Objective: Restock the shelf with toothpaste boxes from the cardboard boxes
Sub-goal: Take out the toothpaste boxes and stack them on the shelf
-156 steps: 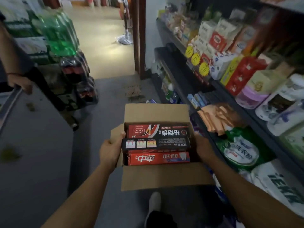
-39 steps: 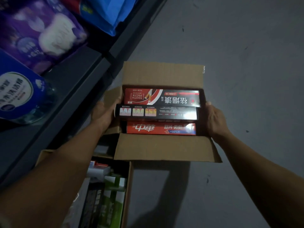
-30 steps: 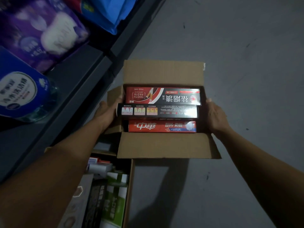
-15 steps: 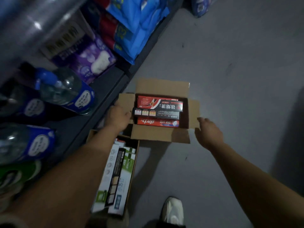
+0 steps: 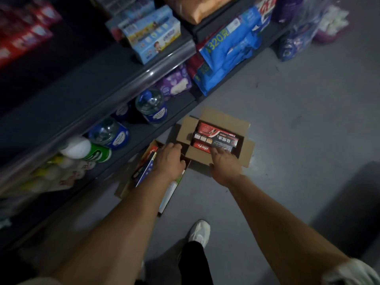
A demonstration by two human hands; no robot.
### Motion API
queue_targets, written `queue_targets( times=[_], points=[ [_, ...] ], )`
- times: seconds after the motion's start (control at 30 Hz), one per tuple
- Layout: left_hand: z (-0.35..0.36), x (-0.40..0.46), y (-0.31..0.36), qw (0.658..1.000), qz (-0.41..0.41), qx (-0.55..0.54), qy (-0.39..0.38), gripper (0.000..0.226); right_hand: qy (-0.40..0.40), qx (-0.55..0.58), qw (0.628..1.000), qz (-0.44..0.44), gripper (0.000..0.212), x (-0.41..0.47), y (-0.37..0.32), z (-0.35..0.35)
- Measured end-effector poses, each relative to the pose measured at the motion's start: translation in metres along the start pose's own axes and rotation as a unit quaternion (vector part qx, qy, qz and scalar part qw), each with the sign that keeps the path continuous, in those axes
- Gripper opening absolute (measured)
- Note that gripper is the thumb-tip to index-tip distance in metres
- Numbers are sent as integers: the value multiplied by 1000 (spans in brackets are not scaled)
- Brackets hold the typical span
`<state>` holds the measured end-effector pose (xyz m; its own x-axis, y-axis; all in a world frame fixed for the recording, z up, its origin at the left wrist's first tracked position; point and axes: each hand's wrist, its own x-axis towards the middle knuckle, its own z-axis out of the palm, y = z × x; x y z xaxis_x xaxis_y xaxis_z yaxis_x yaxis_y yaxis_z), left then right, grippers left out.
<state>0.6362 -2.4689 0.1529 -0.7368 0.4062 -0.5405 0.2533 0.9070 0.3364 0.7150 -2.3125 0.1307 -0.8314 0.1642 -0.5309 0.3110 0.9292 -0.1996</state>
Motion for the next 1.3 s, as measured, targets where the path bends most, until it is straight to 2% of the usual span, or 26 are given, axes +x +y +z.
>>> queue_targets(
  times=[0.17,0.43,0.57,0.73,0.93,1.07,1.17,1.3],
  points=[
    [-21,-35,-13,1000,13,14,1,39,8,-17,999,-36,51,-14,-36,-26],
    [-44,-60,-66,1000,23,9,-4,37,-1,-7,999,-40,50,-26,-95,-32],
    [-53,-54,-92,999,28,1,-15,34,12,3,1000,-11,51,-28,-120,-21],
    [-50,-25,-125,997,63,11,-47,27,31,48,996,64,47,-11,-135,16],
    [-4,2,-189,994,53,56,-80,37,26,100,988,118,44,5,-139,91],
    [44,13,-222,996,26,31,-79,34,20,90,989,117,43,26,-128,137],
    [82,21,-248,998,-13,-3,-62,35,44,86,989,112,38,44,-115,164],
    [134,32,-276,998,-21,-26,-47,23,77,62,989,108,41,70,-100,190]
  ],
)
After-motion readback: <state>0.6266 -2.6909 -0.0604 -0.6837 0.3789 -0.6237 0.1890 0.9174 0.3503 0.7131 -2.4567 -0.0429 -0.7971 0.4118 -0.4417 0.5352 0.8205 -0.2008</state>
